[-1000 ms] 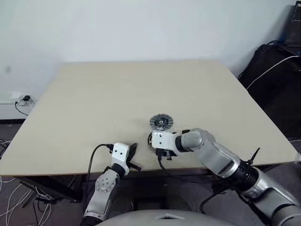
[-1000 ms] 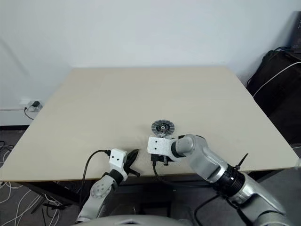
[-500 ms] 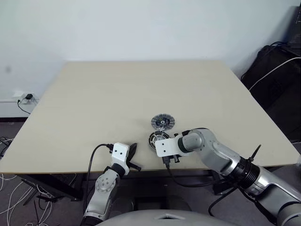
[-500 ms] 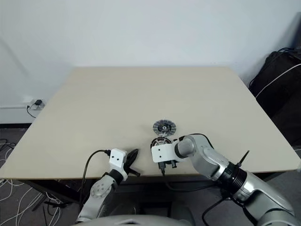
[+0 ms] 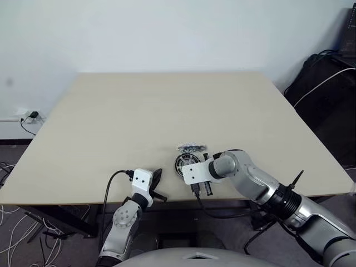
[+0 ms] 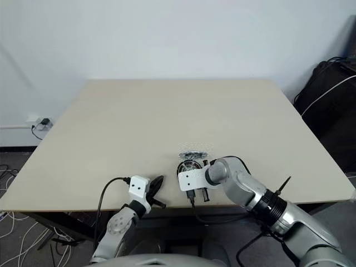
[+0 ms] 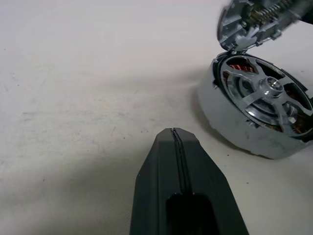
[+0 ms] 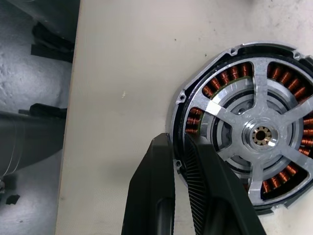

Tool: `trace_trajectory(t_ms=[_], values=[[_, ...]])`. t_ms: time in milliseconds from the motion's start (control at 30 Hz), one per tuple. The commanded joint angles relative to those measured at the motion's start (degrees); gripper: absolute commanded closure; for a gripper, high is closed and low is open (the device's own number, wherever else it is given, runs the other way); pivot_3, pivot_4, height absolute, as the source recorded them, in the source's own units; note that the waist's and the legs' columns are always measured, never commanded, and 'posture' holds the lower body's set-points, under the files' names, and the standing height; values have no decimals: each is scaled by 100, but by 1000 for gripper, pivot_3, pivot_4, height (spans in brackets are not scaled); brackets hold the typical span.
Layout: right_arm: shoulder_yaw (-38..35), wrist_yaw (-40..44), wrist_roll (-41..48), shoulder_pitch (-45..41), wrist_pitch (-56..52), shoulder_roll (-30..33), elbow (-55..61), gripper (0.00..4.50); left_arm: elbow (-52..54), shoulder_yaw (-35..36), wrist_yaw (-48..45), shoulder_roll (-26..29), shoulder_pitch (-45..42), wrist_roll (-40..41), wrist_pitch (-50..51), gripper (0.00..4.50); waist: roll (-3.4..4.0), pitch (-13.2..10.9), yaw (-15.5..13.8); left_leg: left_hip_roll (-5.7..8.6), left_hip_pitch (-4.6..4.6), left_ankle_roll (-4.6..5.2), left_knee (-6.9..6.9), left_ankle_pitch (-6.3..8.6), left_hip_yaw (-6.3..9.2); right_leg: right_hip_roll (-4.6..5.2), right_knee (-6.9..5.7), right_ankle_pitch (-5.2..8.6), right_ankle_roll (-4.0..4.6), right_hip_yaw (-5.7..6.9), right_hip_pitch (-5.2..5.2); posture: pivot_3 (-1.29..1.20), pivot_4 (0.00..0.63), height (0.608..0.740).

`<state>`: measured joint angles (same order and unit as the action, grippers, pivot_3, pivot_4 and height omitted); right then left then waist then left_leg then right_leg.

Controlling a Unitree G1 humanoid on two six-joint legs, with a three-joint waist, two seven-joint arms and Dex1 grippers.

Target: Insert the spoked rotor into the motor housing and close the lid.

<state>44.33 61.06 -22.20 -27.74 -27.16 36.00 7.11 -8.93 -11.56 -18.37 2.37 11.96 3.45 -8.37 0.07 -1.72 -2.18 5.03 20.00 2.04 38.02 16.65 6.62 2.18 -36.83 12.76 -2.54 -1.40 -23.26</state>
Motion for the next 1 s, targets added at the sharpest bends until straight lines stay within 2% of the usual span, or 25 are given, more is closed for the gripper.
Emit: trace_trajectory(t_ms=[33,400,733,1000], values=[[-300,-152,-117,-2,-206,-82,54,4400,271,23,19,-37,-35,54,-63,4500,0,0,2,0,0,0,0,-1,0,0,0,0,0,0,0,0,0,740],[-771,-406,232,432,-2312,-898,506,4400,286,9,9,-45,-28,61,-22,4500,-1,2,5,-1,-2,-2,1,1,1,-1,-2,-1,1,-1,1,0,0,740],[-1360,-1318,812,508,-4433,-1940,761,4403,231,-5,-17,-57,-60,66,-19,4500,3,8,60,-3,-4,-24,-1,11,2,-3,-6,-1,2,-1,0,0,0,740],[-1911,-2071,1409,375,-5303,-2559,677,4403,170,7,-46,-58,-75,81,-43,4500,6,9,99,-2,0,-25,-6,12,2,-4,-5,-1,4,-2,-7,0,0,740]])
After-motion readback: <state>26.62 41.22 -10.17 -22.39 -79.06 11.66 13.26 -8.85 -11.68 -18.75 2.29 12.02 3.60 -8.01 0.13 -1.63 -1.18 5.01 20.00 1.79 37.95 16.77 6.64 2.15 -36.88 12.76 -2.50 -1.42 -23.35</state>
